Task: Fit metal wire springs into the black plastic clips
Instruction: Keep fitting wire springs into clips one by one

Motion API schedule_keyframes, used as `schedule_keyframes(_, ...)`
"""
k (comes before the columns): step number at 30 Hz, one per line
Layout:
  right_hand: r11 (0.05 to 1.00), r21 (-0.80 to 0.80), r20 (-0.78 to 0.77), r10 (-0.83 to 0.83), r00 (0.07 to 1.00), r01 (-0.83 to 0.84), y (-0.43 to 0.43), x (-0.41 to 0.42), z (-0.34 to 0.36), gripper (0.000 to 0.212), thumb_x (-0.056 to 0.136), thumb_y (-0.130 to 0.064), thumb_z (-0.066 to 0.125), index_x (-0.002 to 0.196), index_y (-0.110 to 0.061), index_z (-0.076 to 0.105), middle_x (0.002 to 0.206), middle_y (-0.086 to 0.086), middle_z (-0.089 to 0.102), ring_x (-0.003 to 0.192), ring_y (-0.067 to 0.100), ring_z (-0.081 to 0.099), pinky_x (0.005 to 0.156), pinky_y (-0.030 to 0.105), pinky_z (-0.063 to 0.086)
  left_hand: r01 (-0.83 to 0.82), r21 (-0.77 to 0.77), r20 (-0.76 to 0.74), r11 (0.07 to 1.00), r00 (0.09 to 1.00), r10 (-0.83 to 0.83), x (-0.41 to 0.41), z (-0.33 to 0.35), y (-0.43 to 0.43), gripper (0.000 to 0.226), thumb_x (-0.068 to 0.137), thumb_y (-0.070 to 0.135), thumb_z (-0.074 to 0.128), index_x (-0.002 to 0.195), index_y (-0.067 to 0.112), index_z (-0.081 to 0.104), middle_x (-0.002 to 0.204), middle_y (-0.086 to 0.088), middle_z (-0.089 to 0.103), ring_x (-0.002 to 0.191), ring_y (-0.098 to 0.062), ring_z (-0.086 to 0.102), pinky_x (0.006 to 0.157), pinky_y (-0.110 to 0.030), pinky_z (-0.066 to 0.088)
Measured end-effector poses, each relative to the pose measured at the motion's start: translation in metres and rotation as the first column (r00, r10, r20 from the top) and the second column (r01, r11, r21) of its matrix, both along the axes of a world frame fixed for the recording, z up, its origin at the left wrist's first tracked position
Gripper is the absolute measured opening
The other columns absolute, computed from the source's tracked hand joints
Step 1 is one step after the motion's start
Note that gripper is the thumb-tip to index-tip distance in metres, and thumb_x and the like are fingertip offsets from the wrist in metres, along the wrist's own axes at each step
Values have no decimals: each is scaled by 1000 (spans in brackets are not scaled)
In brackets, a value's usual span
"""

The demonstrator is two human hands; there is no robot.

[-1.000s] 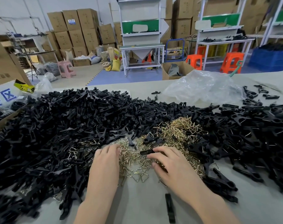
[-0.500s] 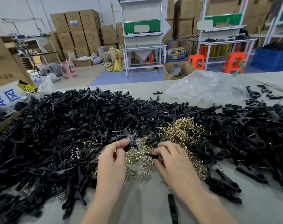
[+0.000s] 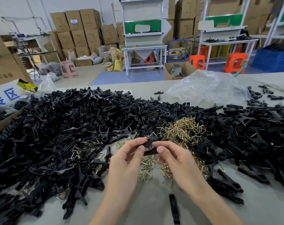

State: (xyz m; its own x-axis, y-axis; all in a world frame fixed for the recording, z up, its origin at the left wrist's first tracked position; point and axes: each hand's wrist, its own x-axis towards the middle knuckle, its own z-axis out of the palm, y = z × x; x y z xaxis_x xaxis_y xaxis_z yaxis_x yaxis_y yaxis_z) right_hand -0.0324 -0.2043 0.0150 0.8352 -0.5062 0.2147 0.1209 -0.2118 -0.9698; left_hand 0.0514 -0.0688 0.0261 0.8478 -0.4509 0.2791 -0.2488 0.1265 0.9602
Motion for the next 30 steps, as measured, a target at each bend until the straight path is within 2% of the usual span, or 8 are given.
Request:
schedule_keyframes(4,959,279,89,18,996,-42,1,4,4,24,75,-38,74,99,-36,79,79,-2,74,70,10,67,73,18,55,-8,63,42,998,999,5,-6,0,-3,25,96,6,62,99,28,75,92,9,76,86,-21,70,75,-23,55)
schedule_keyframes(8,891,433,123,92,988,-137,1,3,5,38,69,-31,84,106,-26,80,103,11,77,85,16,72,81,21,57,-30,93,54,995,998,25,-11,-1,-6,25,96,7,62,99,29,73,91,10,76,83,-15,70,77,-25,57)
schedule_keyframes(10,874,459,125,118,985,-163,0,3,5,41,69,-27,85,110,-25,79,111,15,74,95,18,73,85,22,57,-44,89,51,995,998,39,-12,-2,-7,25,96,7,62,101,29,73,93,10,76,86,-11,71,78,-25,57)
schedule_keyframes(13,877,445,114,144,983,-180,0,4,5,37,77,-27,82,114,-29,78,115,5,76,105,16,73,87,21,56,-99,73,69,992,993,94,-12,-4,-10,24,95,8,63,101,30,72,96,10,75,89,-9,70,79,-23,55)
schedule_keyframes(17,878,463,84,93,992,-122,-1,4,4,36,76,-35,81,111,-28,79,112,2,77,95,13,74,86,21,56,-147,15,59,989,988,146,-10,0,-8,25,95,10,63,99,32,73,91,13,75,83,-4,69,70,-9,49)
schedule_keyframes(21,860,495,124,74,990,-126,-1,4,5,39,67,-39,84,102,-23,81,101,6,79,92,16,75,83,23,58,-55,56,45,997,998,52,-14,-1,-9,27,94,9,65,96,35,74,89,10,75,78,-14,68,68,-15,52)
schedule_keyframes(25,856,499,129,77,989,-131,-1,3,6,37,66,-38,84,101,-23,82,103,9,78,95,23,76,81,23,59,-42,68,42,997,998,39,-15,-2,-9,25,94,8,65,98,31,73,91,9,75,80,-10,68,70,-16,52)
schedule_keyframes(30,865,484,127,78,989,-130,-2,2,7,34,67,-37,82,100,-26,82,100,7,79,91,20,77,79,22,59,-36,80,49,996,998,32,-15,-1,-9,23,94,9,65,100,29,73,91,9,75,82,-8,69,73,-18,54)
